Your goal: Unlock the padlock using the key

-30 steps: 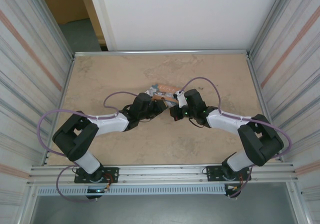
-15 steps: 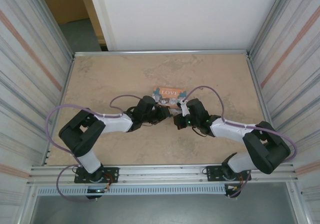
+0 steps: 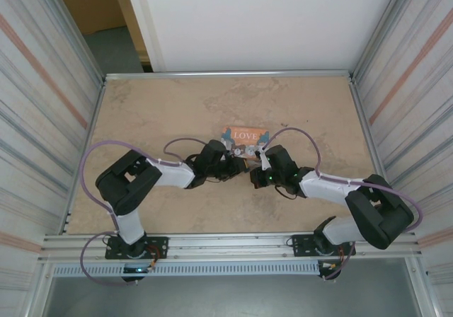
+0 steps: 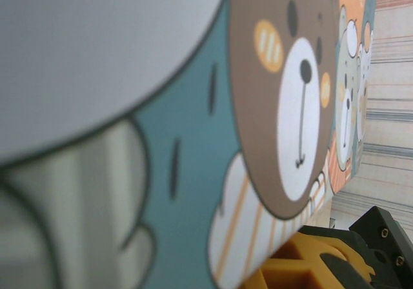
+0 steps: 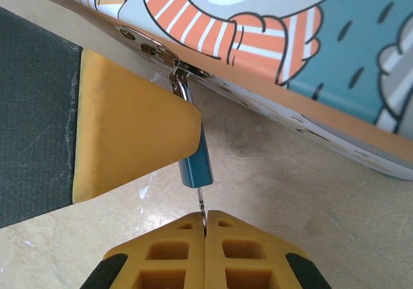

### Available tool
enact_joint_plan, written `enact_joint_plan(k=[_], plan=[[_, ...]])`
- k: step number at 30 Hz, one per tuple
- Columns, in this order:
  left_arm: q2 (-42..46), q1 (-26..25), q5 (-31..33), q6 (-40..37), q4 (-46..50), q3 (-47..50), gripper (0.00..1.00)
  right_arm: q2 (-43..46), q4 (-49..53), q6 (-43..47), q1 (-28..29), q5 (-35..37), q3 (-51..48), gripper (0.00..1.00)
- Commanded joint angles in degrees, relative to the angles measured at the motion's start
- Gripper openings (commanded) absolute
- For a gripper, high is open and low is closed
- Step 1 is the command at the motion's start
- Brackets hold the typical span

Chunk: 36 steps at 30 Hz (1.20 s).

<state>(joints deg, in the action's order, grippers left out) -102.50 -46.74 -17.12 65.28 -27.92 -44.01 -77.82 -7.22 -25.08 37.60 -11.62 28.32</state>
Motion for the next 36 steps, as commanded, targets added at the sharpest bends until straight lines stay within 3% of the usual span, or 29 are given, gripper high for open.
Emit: enact_joint_plan(k=[1, 36], plan=[[-1.5, -0.5, 0.7, -0.7, 0.5, 0.5, 0.12, -0.1, -4.1, -1.6, 0.3, -1.4, 0.0, 0.00], [-1.6, 0.6, 7.8, -2.8, 2.9, -0.7, 0.11, 4.7, 9.8, -4.9, 0.5, -3.7, -4.6, 0.00]])
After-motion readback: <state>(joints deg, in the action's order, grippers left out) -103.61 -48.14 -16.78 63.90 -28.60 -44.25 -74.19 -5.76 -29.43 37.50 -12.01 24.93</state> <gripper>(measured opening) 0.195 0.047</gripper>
